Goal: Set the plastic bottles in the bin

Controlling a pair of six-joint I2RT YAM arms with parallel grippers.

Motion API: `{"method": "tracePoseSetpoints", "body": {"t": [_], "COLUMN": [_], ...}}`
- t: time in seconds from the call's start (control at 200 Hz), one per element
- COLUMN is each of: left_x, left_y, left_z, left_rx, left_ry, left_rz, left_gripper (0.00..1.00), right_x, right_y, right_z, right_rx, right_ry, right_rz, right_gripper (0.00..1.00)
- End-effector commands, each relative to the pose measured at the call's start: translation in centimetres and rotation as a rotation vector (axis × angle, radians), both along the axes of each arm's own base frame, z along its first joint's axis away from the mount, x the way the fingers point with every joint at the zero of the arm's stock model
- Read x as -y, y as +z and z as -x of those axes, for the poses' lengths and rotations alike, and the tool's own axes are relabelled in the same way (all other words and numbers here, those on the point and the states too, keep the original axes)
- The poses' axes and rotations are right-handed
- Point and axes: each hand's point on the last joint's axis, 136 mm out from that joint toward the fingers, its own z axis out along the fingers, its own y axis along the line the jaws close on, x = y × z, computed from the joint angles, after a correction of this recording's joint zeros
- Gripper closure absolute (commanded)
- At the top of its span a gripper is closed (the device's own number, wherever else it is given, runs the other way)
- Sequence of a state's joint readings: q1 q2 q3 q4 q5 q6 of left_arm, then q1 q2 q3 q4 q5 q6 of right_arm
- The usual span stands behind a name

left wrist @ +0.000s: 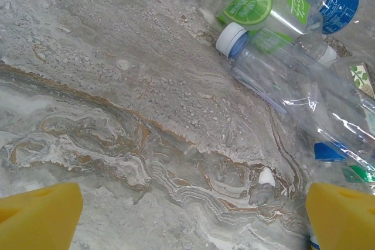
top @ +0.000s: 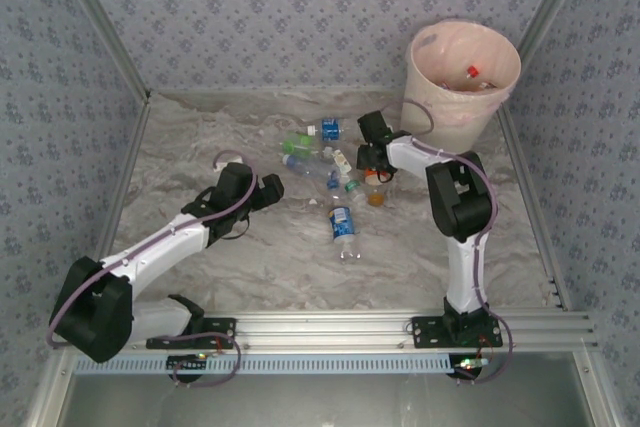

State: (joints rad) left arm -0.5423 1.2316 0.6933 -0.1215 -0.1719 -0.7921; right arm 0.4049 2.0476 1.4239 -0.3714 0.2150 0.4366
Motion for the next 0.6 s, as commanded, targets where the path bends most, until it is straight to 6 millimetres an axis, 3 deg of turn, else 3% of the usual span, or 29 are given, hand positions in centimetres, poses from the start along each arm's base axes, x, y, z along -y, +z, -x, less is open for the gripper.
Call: {"method": "tracePoseSetpoints", "body": {"t": [0.0,0.325,0.595], "left_x": [0.2,0.3,0.8], "left_y": [0.9,0.8,1.9], "left_z": [-0.7,-0.5,-0.3], "left_rx": [0.0,-0.017,0.009], "left_ry": [0.019,0.036,0.004], "left_rz": [0.024,0.054,0.091], "left_gripper": [0.02,0.02,0.02], "right_x": [-0.1,-2.1,-4.9], "right_y": [4.9,13.5,23.2], "right_z": [-0.7,0.7,2.7], "right_rx": [0.153,0.436,0.673], "right_ry": [0.015,0.133,0.266], "right_rz": [0.02,-0.003,-0.124], "right_gripper": [0.44,0.49,0.51]}}
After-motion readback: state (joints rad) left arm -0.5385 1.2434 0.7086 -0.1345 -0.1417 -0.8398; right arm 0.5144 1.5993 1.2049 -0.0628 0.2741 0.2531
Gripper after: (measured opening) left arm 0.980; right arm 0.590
